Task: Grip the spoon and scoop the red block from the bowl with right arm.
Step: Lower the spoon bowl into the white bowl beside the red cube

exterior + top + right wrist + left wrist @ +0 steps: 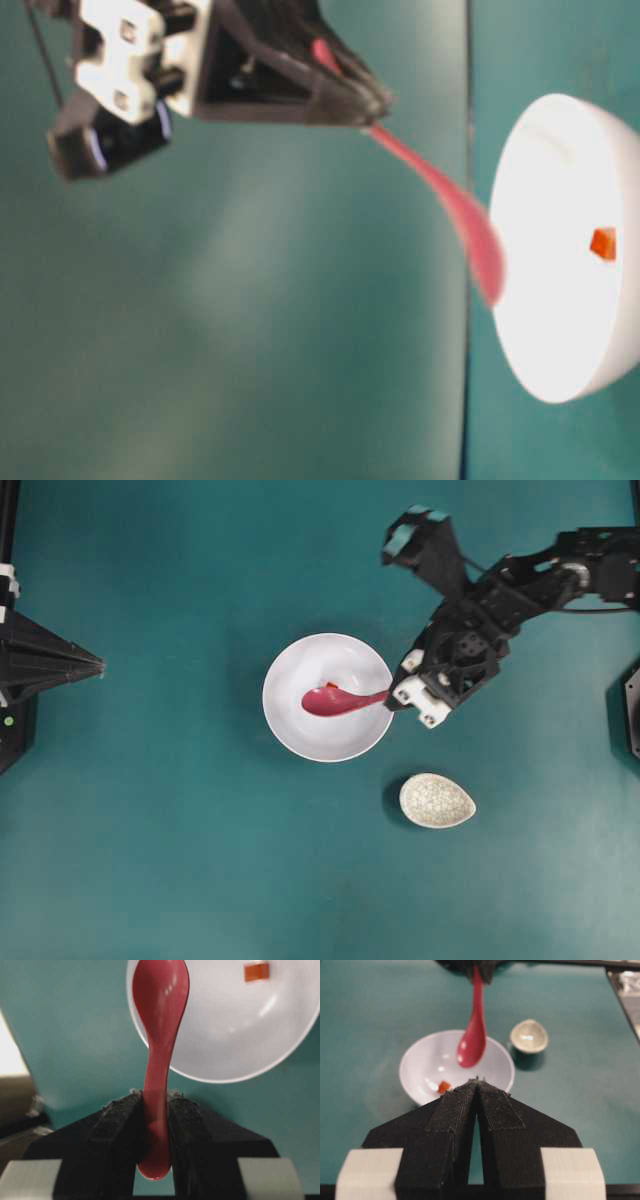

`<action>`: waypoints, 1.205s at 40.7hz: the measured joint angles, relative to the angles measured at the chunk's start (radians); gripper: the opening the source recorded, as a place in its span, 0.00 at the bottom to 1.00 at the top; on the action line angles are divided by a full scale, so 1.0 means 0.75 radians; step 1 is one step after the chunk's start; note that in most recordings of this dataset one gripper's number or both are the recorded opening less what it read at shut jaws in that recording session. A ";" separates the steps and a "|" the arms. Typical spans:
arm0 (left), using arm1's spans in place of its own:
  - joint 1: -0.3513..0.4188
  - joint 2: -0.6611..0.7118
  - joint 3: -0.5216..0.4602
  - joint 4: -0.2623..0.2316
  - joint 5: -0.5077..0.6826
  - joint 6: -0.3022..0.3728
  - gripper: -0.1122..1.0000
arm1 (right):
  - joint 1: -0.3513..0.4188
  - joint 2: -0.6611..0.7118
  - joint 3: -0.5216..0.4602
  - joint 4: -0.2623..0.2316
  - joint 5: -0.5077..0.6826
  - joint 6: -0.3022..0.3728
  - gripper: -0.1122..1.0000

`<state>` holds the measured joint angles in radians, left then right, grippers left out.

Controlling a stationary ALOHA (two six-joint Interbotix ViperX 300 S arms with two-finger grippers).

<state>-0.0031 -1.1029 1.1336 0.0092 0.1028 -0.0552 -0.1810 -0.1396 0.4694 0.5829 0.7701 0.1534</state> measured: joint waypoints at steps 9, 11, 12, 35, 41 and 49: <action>0.000 0.000 -0.002 0.000 0.002 0.008 0.10 | 0.051 0.129 -0.155 -0.258 0.188 0.139 0.31; 0.000 0.002 -0.002 0.002 0.002 0.008 0.10 | 0.055 0.149 -0.186 -0.309 0.237 0.164 0.31; 0.000 0.002 -0.002 0.000 0.002 0.008 0.10 | 0.055 0.160 -0.198 -0.329 0.260 0.174 0.31; 0.000 0.002 -0.002 0.002 0.004 0.012 0.10 | 0.072 0.250 -0.266 -0.503 0.395 0.231 0.31; 0.000 0.002 -0.002 0.002 0.004 0.012 0.10 | 0.078 0.274 -0.266 -0.528 0.385 0.233 0.31; 0.000 0.002 -0.002 0.002 0.004 0.012 0.10 | 0.080 0.297 -0.264 -0.548 0.311 0.233 0.31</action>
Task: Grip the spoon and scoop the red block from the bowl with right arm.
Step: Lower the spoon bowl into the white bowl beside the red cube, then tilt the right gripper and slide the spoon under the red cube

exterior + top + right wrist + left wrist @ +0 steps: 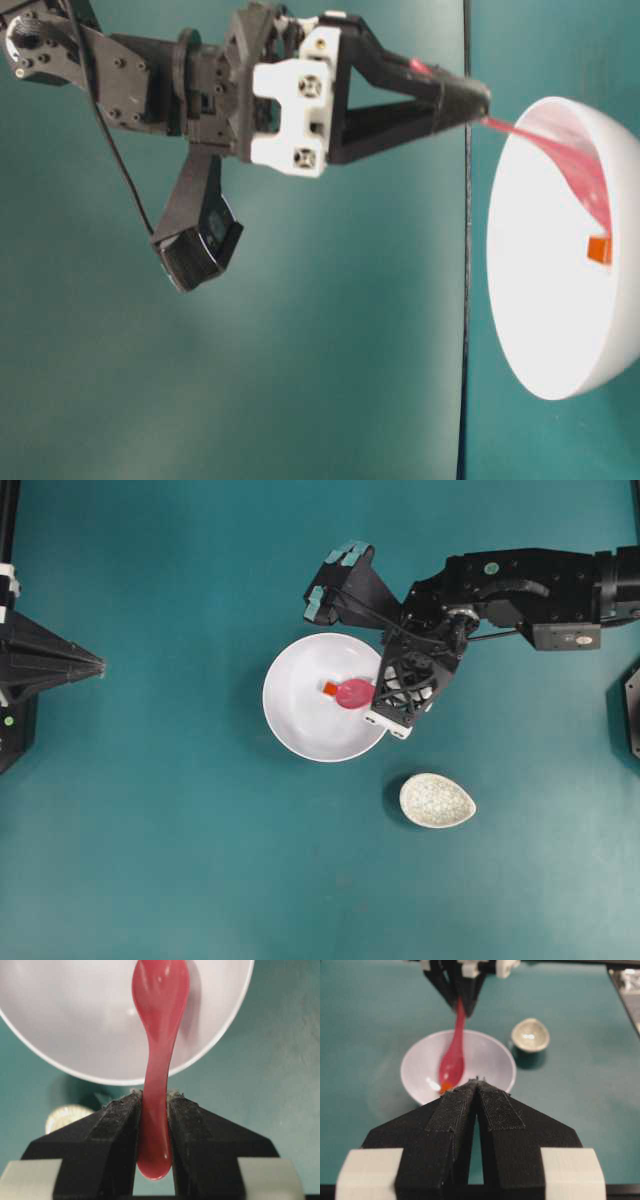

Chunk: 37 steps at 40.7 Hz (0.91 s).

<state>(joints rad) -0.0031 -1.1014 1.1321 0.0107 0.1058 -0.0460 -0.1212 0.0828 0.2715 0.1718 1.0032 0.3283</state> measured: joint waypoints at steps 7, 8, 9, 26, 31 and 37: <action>0.000 0.000 0.000 0.000 -0.002 0.000 0.10 | -0.002 0.012 -0.002 0.000 -0.096 0.000 0.31; 0.000 0.000 0.000 0.000 -0.002 0.000 0.10 | -0.002 0.014 0.000 0.000 -0.104 0.000 0.31; 0.000 0.000 0.000 0.000 0.000 0.000 0.10 | 0.000 0.016 0.000 0.000 -0.115 0.000 0.31; 0.000 0.000 0.000 0.000 0.000 0.000 0.10 | 0.080 0.022 0.000 0.000 -0.088 0.000 0.31; 0.000 0.000 0.000 -0.002 -0.002 0.000 0.10 | 0.098 0.022 -0.002 0.000 -0.061 0.000 0.31; 0.000 0.000 0.000 0.000 0.000 0.000 0.10 | 0.110 0.022 -0.002 0.000 -0.053 0.000 0.31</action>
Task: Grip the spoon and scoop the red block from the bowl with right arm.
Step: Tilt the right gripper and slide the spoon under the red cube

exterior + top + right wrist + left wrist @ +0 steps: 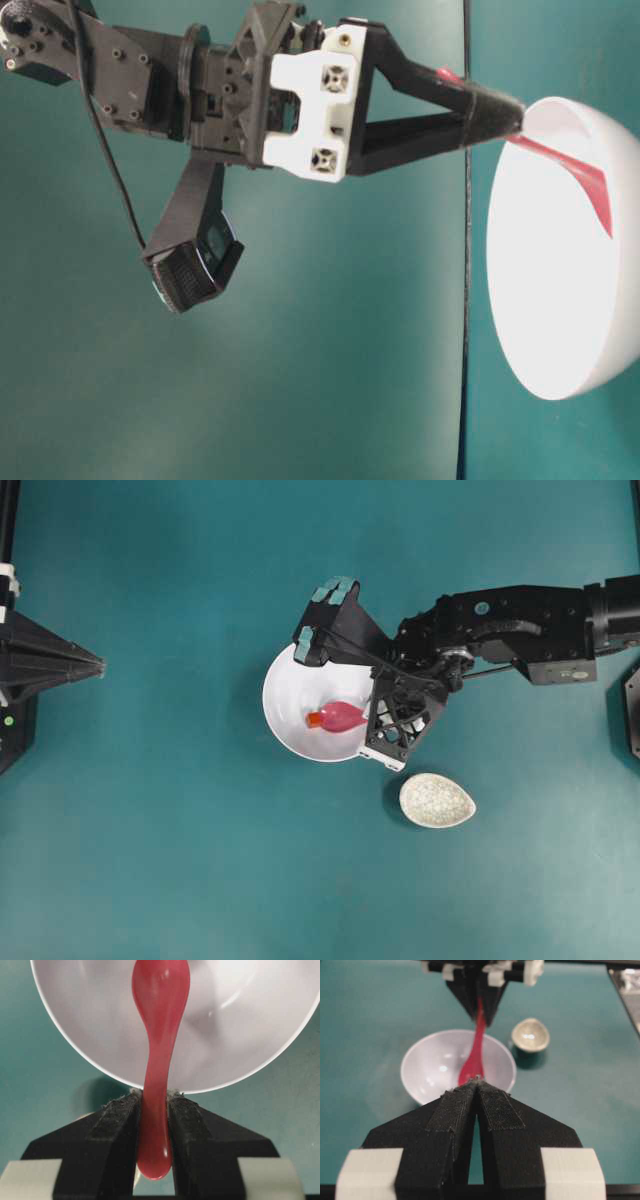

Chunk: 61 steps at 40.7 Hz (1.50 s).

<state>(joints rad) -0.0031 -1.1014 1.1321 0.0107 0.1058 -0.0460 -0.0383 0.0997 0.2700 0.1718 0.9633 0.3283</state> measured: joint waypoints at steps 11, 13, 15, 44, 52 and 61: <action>0.000 0.000 0.000 0.000 0.000 0.000 0.10 | 0.004 0.000 0.002 0.000 -0.108 0.000 0.31; 0.000 0.000 0.000 0.000 0.000 0.000 0.10 | 0.006 0.000 0.000 0.000 -0.129 0.002 0.31; 0.000 0.000 0.000 0.000 0.000 0.000 0.10 | 0.006 0.000 0.000 0.000 -0.147 0.000 0.31; 0.000 0.000 0.000 0.000 -0.002 -0.016 0.10 | 0.000 -0.065 0.002 0.027 0.080 0.022 0.31; 0.000 0.000 0.000 0.000 0.000 -0.010 0.10 | -0.020 -0.065 0.000 -0.002 0.098 0.022 0.31; 0.000 0.000 0.000 0.000 0.000 -0.010 0.10 | -0.039 -0.065 0.000 -0.041 0.100 0.022 0.31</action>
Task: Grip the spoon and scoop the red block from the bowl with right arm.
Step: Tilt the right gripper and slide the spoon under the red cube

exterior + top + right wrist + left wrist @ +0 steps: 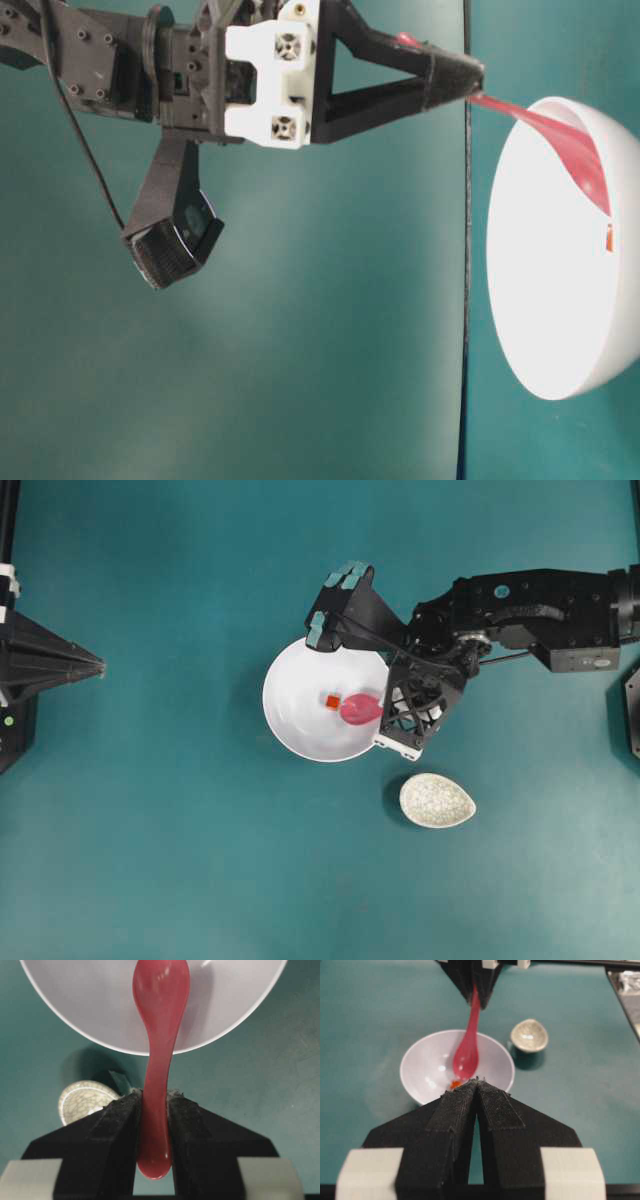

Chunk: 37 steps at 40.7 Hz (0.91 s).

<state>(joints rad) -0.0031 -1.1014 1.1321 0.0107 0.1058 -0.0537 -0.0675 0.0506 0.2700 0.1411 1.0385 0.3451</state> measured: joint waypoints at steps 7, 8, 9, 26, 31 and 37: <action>0.000 0.000 0.000 0.000 0.000 0.006 0.10 | -0.020 0.008 0.002 -0.004 -0.002 -0.006 0.31; 0.000 0.000 0.000 -0.002 0.000 0.006 0.10 | -0.018 0.012 0.000 -0.004 0.000 -0.006 0.31; 0.000 0.000 0.000 0.000 0.000 0.006 0.10 | -0.018 0.018 0.000 -0.002 -0.002 -0.006 0.31; 0.000 0.000 0.000 0.000 0.000 0.008 0.10 | -0.008 0.067 -0.006 -0.002 -0.084 -0.010 0.30; 0.000 0.000 0.000 0.000 0.000 0.008 0.10 | -0.006 0.082 -0.020 -0.002 -0.121 -0.010 0.30; 0.000 0.002 0.000 0.000 0.000 0.008 0.10 | -0.004 0.100 -0.047 -0.002 -0.166 -0.012 0.30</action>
<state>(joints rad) -0.0031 -1.0999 1.1321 0.0107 0.1058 -0.0476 -0.0706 0.1258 0.2347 0.1396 0.9143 0.3359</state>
